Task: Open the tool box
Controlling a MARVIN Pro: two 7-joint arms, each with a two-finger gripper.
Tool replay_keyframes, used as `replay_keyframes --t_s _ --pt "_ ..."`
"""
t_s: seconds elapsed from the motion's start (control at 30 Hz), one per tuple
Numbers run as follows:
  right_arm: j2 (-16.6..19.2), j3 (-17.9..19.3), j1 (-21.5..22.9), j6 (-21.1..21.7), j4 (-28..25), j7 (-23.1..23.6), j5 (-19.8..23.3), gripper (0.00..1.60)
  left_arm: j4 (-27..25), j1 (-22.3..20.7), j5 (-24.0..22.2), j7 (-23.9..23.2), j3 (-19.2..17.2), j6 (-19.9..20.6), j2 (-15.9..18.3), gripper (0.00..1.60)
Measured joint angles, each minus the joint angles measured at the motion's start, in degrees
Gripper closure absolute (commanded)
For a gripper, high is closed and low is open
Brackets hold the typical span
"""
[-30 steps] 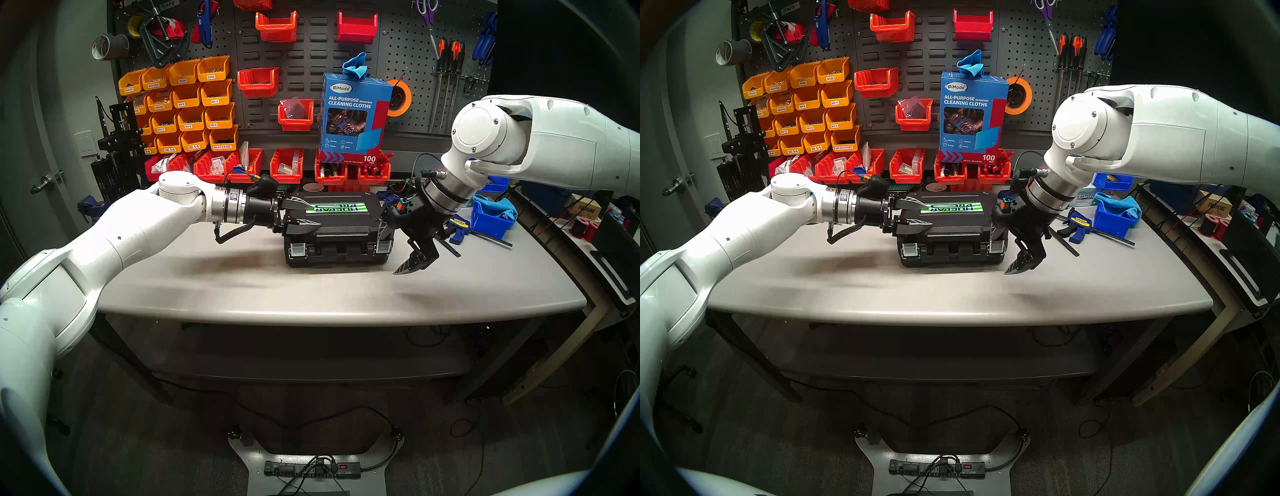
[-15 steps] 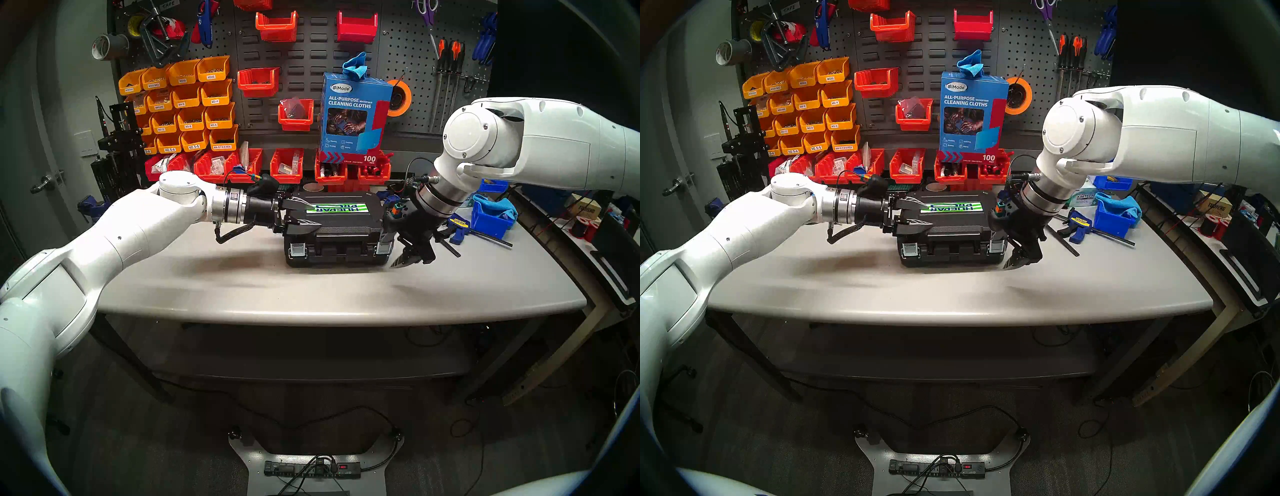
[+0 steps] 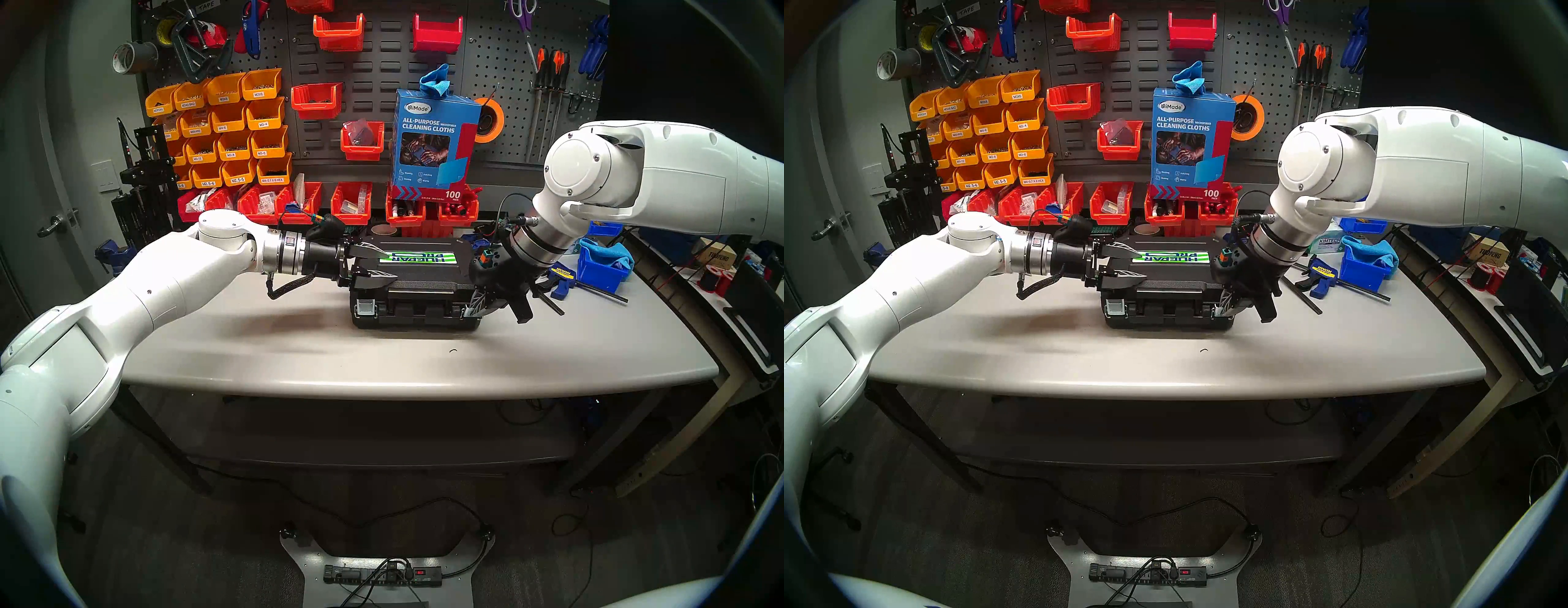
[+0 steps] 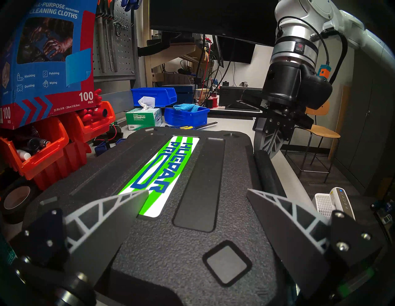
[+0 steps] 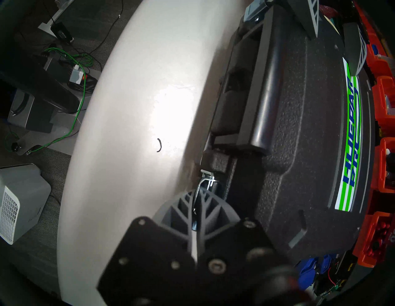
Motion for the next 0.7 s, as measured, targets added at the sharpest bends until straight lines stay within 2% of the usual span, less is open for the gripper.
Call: replay_keyframes --t_s 0.43,0.7 --pt "-0.23 -0.63 -0.04 1.53 -0.25 -1.04 1.82 1.6 0.19 0.0 -0.03 -0.09 -0.02 -0.02 -0.01 0.0" --pt "-0.59 -2.92 1.33 1.84 -1.16 -2.27 4.26 1.6 0.3 0.0 -0.05 -0.17 -0.05 -0.05 -0.01 0.0"
